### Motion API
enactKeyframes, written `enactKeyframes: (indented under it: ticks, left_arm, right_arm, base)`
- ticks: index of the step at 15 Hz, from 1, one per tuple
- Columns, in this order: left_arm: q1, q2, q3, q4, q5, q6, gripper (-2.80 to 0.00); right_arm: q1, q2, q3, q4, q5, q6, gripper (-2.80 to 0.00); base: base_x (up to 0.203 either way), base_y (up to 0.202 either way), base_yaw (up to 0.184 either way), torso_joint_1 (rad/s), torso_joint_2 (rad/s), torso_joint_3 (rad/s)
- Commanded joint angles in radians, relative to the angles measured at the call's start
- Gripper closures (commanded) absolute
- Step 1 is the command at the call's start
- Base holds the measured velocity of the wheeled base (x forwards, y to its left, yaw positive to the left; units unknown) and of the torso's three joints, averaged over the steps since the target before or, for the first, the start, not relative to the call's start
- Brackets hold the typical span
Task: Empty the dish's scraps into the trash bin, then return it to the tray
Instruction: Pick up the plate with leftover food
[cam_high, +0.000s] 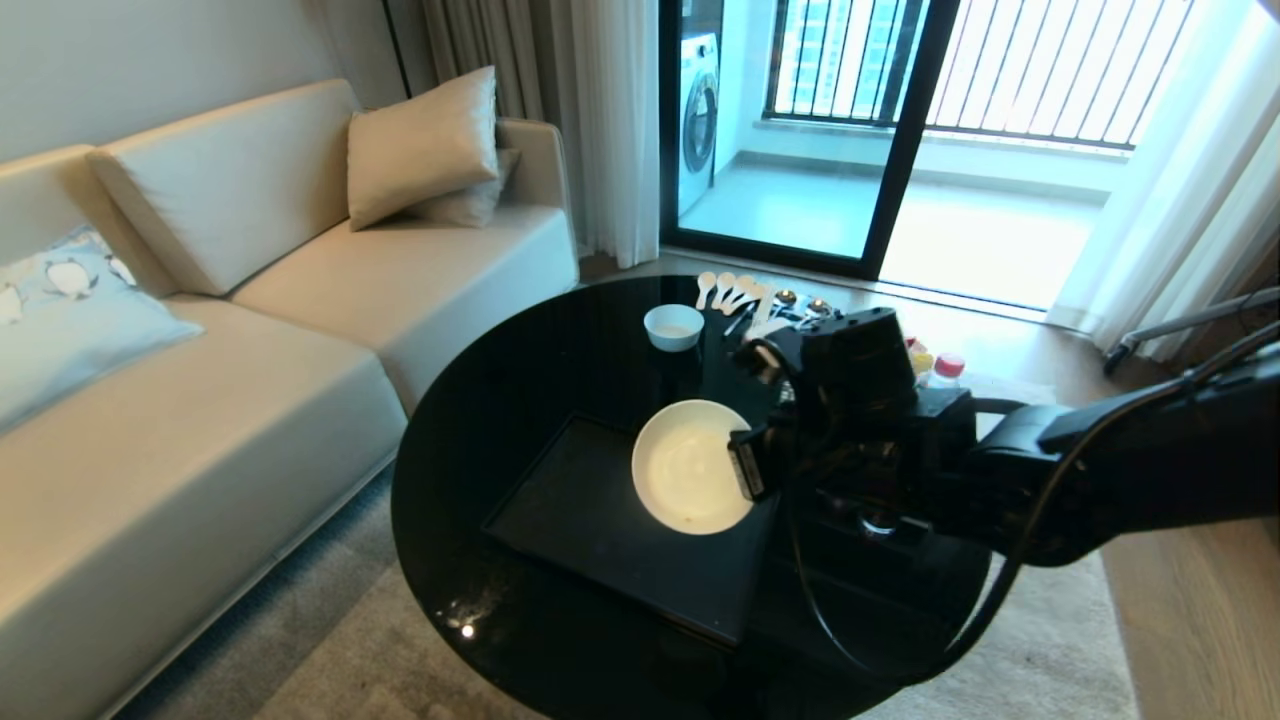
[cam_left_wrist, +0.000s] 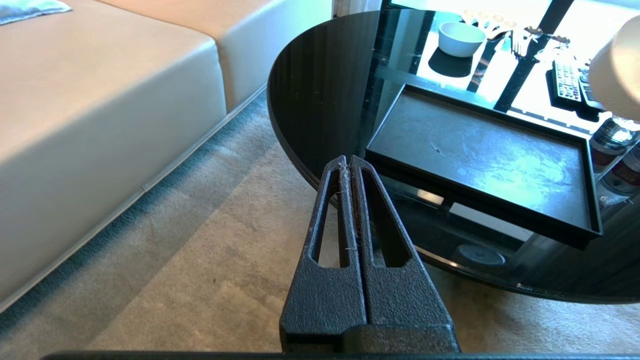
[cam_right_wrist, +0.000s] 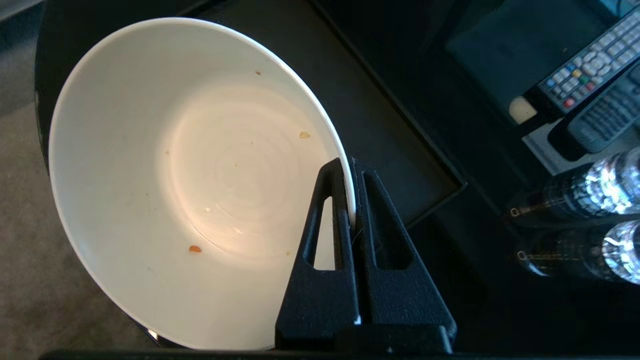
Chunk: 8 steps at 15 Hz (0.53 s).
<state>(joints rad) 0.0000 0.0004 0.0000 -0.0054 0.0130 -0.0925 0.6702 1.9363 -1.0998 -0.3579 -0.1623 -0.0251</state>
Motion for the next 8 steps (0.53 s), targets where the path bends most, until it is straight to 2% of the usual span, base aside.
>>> enactKeyframes:
  ticks: [1, 4, 8]
  left_arm:
    - [0.000, 0.000, 0.000, -0.001, 0.001, -0.001, 0.00]
    - [0.000, 0.000, 0.000, -0.001, 0.001, -0.001, 0.00]
    - [0.000, 0.000, 0.000, -0.001, 0.001, -0.001, 0.00]
  right_arm:
    - [0.006, 0.092, -0.009, 0.000, -0.006, 0.026, 0.00]
    - [0.005, 0.140, -0.031, 0.045, -0.004, 0.082, 0.00]
    - [0.005, 0.206, -0.170, 0.195, -0.006, 0.257, 0.00]
  base:
    - [0.000, 0.000, 0.000, 0.000, 0.00, 0.000]
    - [0.000, 0.000, 0.000, 0.000, 0.00, 0.000]
    - [0.000, 0.000, 0.000, 0.000, 0.00, 0.000]
